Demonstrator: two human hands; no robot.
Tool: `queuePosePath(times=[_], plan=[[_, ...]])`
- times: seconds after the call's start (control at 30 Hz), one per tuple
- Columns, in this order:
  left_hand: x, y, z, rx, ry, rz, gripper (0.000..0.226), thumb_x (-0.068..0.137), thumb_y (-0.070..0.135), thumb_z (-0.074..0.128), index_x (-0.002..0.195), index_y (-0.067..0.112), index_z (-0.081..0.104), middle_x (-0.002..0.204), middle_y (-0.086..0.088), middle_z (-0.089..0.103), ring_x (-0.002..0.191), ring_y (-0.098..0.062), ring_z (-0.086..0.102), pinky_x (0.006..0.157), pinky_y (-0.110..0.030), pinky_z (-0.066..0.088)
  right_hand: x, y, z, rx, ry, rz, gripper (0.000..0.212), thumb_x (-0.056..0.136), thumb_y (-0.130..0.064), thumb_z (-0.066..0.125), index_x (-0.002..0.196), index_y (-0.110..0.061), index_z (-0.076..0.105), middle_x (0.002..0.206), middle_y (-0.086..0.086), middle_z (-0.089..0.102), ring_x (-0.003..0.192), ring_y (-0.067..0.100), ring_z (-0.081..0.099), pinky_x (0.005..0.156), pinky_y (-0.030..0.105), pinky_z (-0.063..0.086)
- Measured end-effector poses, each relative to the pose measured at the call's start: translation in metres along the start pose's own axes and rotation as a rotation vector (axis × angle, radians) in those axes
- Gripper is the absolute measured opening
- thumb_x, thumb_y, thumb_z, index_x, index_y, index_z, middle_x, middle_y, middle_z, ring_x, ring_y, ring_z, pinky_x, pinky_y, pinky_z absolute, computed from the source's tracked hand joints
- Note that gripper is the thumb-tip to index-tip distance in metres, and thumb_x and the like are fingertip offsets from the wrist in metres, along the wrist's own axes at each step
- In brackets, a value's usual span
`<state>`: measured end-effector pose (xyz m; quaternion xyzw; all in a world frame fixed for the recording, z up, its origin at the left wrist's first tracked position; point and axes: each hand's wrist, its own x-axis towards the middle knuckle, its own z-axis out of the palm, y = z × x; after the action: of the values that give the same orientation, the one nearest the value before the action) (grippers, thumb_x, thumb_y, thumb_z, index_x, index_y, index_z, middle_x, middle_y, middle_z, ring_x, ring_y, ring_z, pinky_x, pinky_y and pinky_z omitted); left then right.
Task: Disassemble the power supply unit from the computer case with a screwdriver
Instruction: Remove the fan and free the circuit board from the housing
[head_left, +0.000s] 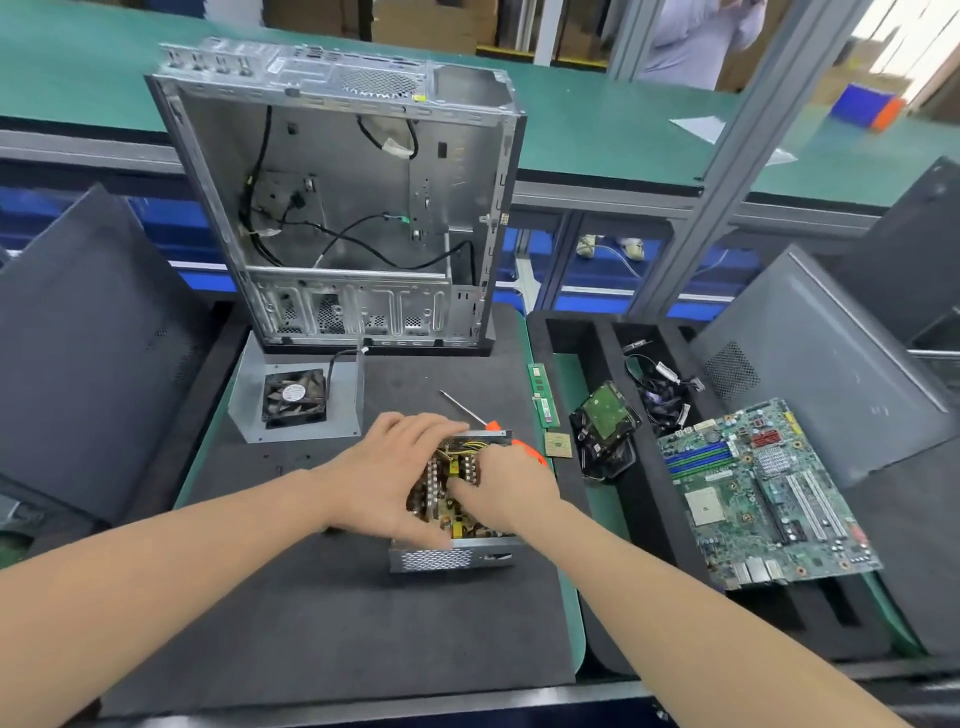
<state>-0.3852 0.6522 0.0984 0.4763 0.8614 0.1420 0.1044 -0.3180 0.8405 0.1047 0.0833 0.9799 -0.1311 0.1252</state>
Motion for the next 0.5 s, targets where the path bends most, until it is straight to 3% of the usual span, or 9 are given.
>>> queuePosePath(times=[0.07,0.17,0.27,0.33,0.5], plan=[[-0.005,0.001,0.003,-0.074,-0.031,-0.059,0.135,0.059,0.099,0.060,0.162,0.033,0.005,0.160,0.013,0.018,0.139,-0.002,0.010,0.126,-0.042,0.015,0.005,-0.003,0.002,-0.040,0.003,0.012,0.035,0.092,-0.049,0.054,0.096,-0.015,0.063,0.093,0.005,0.065,0.095,0.031,0.069,0.072,0.033,0.050],[-0.007,0.001,0.007,0.145,-0.034,0.015,0.150,0.055,0.103,0.056,0.165,0.016,0.002,0.169,0.001,0.015,0.154,-0.018,0.013,0.128,-0.043,0.009,0.008,-0.003,0.005,-0.075,0.015,0.009,0.031,0.091,-0.046,0.055,0.085,-0.016,0.054,0.085,0.005,0.059,0.089,0.033,0.068,0.070,0.033,0.049],[-0.007,0.004,0.009,0.200,0.016,-0.004,0.148,0.056,0.092,0.062,0.164,0.008,0.005,0.170,-0.004,0.017,0.155,-0.020,0.018,0.127,-0.041,0.008,0.008,-0.002,0.006,-0.108,0.059,0.015,0.035,0.090,-0.047,0.053,0.073,-0.017,0.045,0.080,0.005,0.057,0.078,0.032,0.059,0.065,0.033,0.043],[-0.007,0.006,0.009,0.201,0.022,-0.005,0.148,0.055,0.090,0.063,0.164,0.007,0.006,0.169,-0.004,0.019,0.154,-0.020,0.020,0.127,-0.041,0.010,0.007,0.000,0.004,-0.143,0.092,0.013,0.038,0.089,-0.048,0.053,0.068,-0.020,0.039,0.070,0.000,0.046,0.072,0.030,0.052,0.062,0.033,0.037],[-0.006,0.005,0.008,0.233,0.002,-0.011,0.152,0.053,0.096,0.058,0.164,0.008,0.002,0.168,-0.004,0.021,0.154,-0.020,0.020,0.127,-0.042,0.010,0.003,0.012,-0.001,-0.137,0.089,0.036,0.036,0.087,-0.046,0.054,0.067,-0.020,0.039,0.066,-0.002,0.044,0.067,0.029,0.054,0.057,0.031,0.036]])
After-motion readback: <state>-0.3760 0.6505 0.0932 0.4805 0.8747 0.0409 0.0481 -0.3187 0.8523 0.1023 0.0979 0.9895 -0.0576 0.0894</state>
